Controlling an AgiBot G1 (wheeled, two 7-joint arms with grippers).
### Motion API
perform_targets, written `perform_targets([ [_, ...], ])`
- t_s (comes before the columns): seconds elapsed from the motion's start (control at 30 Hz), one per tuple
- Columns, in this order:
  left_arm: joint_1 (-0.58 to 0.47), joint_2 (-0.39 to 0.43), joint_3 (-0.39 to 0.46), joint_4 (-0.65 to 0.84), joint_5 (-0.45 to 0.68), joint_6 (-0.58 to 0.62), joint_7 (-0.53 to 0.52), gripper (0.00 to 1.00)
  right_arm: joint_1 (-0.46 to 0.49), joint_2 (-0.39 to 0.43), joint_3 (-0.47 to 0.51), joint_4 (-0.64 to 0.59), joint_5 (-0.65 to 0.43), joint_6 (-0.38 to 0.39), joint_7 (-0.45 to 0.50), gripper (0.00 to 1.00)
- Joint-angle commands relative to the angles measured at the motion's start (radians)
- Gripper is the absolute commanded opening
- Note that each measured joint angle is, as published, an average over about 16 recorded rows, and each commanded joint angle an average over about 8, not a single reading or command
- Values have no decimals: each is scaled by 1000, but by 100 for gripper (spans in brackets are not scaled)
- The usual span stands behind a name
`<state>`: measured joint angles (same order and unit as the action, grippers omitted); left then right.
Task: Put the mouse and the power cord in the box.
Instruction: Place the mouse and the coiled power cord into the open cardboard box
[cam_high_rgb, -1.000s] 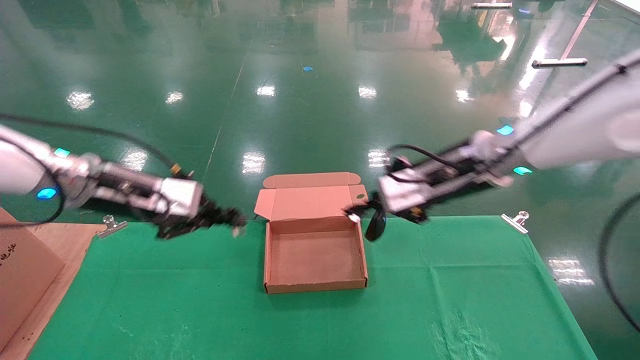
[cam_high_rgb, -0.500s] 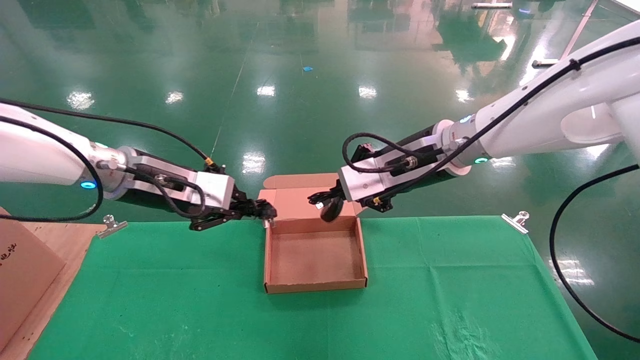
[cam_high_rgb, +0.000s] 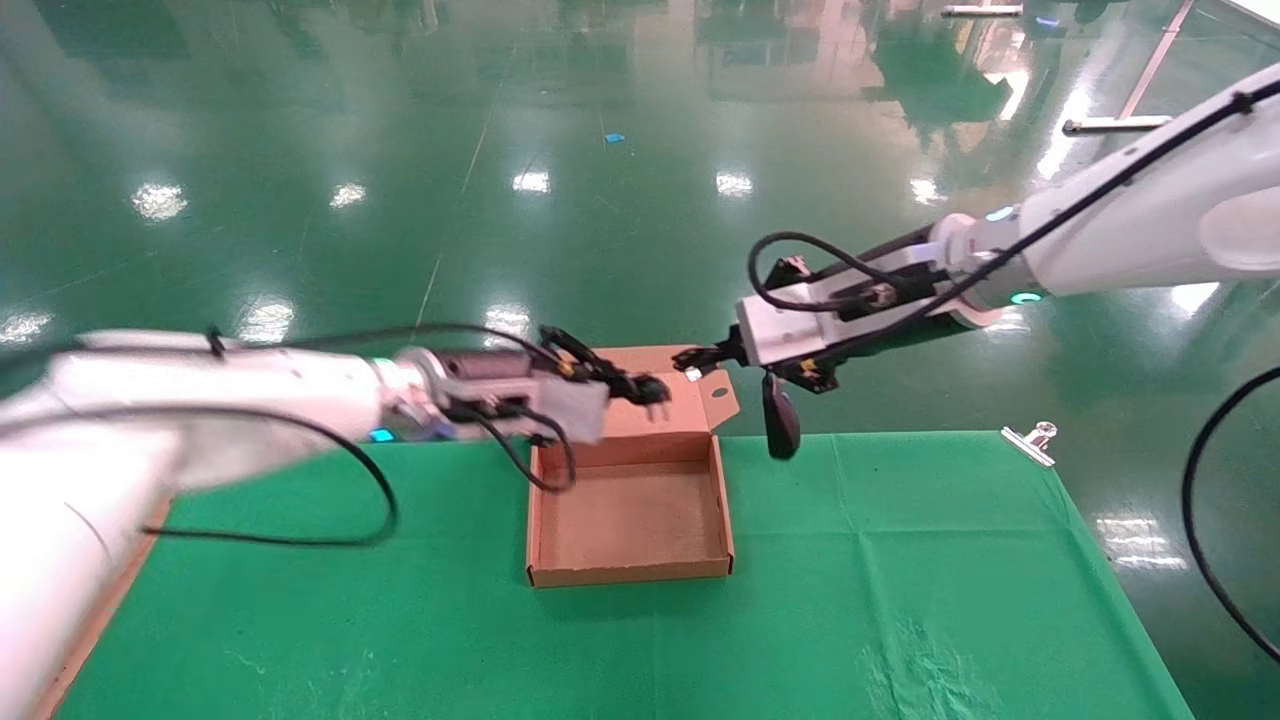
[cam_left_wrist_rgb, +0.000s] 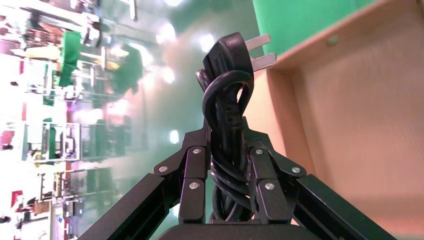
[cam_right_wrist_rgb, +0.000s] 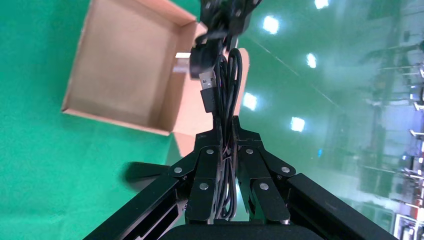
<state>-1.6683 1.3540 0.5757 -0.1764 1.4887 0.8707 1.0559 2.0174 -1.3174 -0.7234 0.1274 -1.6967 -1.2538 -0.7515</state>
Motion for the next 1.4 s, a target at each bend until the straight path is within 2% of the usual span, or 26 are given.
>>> perform_targets([
  [0.03,42,14,-22,-25,-36,-29,43,0,6,8,0,-16,2,-18,-15,0],
  [0.17,141,21,5,-111,-85,-129,87,0,14,18,2,-42,7,-49,-42,0],
  [0.4,254,21,120,-233,-153,-323,127,1,19,19,7,-73,14,-70,-72,0],
  [0.47,266,20,155,-247,-177,-346,115,12,17,19,7,-79,16,-74,-80,0],
  [0.5,270,20,173,-250,-188,-351,106,21,15,19,8,-82,16,-76,-84,0],
  [0.67,271,18,255,-253,-239,-354,60,81,4,21,9,-98,18,-77,-96,0],
  [0.73,269,17,282,-254,-257,-358,50,94,0,21,9,-104,19,-75,-98,0],
  [0.77,267,17,294,-254,-266,-361,46,98,-2,20,10,-106,19,-74,-99,0],
  [1.4,242,14,457,-254,-421,-413,39,100,-11,6,8,-117,18,-87,-106,0],
])
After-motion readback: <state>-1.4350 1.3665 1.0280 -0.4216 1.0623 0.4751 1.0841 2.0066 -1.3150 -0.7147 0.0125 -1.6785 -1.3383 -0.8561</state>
